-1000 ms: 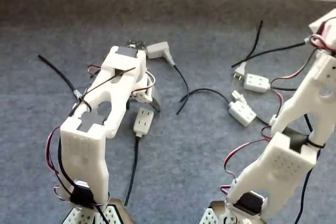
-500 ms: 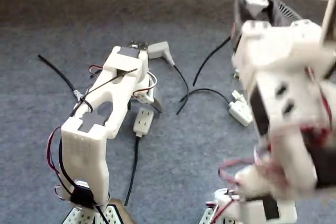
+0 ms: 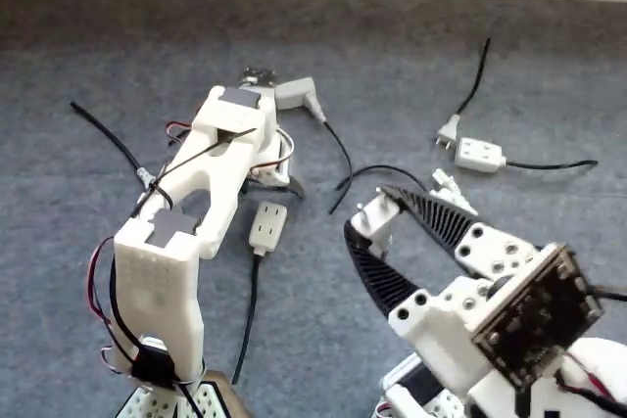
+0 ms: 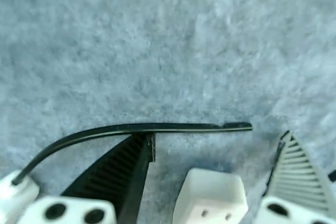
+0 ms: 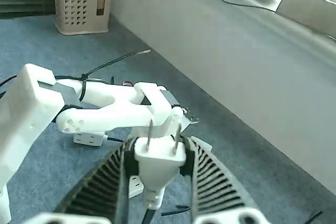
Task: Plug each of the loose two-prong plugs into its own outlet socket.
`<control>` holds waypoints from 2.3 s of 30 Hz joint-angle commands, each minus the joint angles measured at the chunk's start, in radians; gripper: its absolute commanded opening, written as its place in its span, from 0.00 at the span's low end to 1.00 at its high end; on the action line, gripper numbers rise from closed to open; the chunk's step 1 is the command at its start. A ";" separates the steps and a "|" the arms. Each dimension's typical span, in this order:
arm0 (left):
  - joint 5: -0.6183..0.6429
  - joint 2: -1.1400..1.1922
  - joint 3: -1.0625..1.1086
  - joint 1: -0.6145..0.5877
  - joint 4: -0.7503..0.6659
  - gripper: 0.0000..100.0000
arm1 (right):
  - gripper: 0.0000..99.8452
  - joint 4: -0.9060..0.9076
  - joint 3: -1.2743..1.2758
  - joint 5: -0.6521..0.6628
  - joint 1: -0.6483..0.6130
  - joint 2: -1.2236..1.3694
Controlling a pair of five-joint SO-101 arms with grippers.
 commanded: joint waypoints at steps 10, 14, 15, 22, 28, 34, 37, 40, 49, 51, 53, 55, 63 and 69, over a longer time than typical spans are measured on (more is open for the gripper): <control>-0.167 -0.191 -0.004 0.028 -0.436 0.35 | 0.01 -0.111 0.344 0.172 0.220 -0.182; -0.221 -0.246 -0.004 0.079 -0.526 0.35 | 0.01 -0.150 0.452 0.222 0.325 -0.211; -0.224 -0.257 -0.004 0.097 -0.540 0.35 | 0.01 -0.179 0.493 0.229 0.354 -0.223; -0.224 -0.351 -0.001 0.170 -0.551 0.35 | 0.01 -0.549 0.918 0.272 0.552 -0.305; -0.221 -0.453 0.031 0.191 -0.551 0.35 | 0.01 -0.837 1.194 0.265 0.593 -0.248; -0.226 -0.638 0.254 0.285 -0.608 0.35 | 0.01 -0.934 1.173 0.169 0.598 -0.065; -0.226 -0.768 0.453 0.298 -0.789 0.35 | 0.01 -0.937 1.106 0.086 0.618 0.048; -0.226 -0.918 0.696 0.300 -1.033 0.35 | 0.01 -0.934 1.043 0.009 0.644 0.125; -0.224 -1.171 1.058 0.374 -1.320 0.35 | 0.01 -0.903 1.017 -0.017 0.545 0.157; -0.224 -1.164 1.070 0.394 -1.332 0.35 | 0.01 -0.878 1.015 -0.015 0.503 0.157; -0.224 -1.152 1.082 0.412 -1.335 0.35 | 0.01 -0.874 1.015 -0.011 0.478 0.157; -0.224 -1.139 1.089 0.417 -1.335 0.35 | 0.01 -0.869 1.001 -0.011 0.475 0.157; -0.226 -0.975 1.072 0.407 -1.373 0.35 | 0.01 -0.539 0.650 -0.008 0.490 0.157; -0.399 -0.805 1.046 0.407 -1.475 0.35 | 0.01 -0.219 0.344 0.048 0.429 0.157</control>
